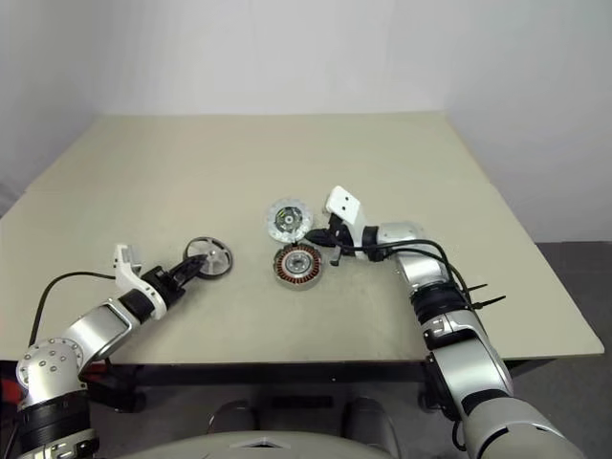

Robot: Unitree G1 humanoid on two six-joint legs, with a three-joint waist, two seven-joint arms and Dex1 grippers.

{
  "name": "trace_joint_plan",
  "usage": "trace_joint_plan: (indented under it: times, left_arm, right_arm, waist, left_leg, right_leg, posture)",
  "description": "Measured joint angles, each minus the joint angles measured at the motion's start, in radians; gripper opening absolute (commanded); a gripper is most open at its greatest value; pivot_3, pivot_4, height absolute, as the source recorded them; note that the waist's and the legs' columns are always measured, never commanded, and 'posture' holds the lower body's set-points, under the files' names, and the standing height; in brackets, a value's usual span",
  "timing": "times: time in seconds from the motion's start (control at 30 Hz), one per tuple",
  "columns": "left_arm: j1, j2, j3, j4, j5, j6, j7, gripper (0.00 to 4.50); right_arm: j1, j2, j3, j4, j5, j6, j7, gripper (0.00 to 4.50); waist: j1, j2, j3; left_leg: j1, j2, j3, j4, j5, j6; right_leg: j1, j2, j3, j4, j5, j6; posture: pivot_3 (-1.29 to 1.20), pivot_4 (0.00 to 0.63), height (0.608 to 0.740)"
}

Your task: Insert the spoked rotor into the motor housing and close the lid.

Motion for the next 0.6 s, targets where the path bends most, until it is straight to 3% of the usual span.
trace_joint_plan:
  times: [0.3,0.6]
  left_arm:
    - [-0.03,-0.021,-0.046,0.0,-0.11,0.016,0.017,0.42]
    - [-0.191,-0.082,-0.18,0.052,-0.226,0.041,0.048,0.42]
  right_arm:
    - [0.039,-0.118,0.006,-0.092,0.094,0.097,0.272,0.0]
    - [0.066,-0.115,0.012,-0.094,0.091,0.079,0.288,0.0]
  waist:
    - [0.009,0.0,0.0]
    - [0.025,-0.001,0.0]
  left_leg:
    - [0.0,0.0,0.0,0.001,0.0,0.0]
    - [0.0,0.0,0.0,0.005,0.0,0.001]
  right_leg:
    - [0.001,0.0,0.0,0.0,0.0,0.0]
    - [0.001,-0.001,0.0,0.002,0.0,0.0]
  posture:
    - [0.0,0.0,0.74]
    - [0.0,0.0,0.74]
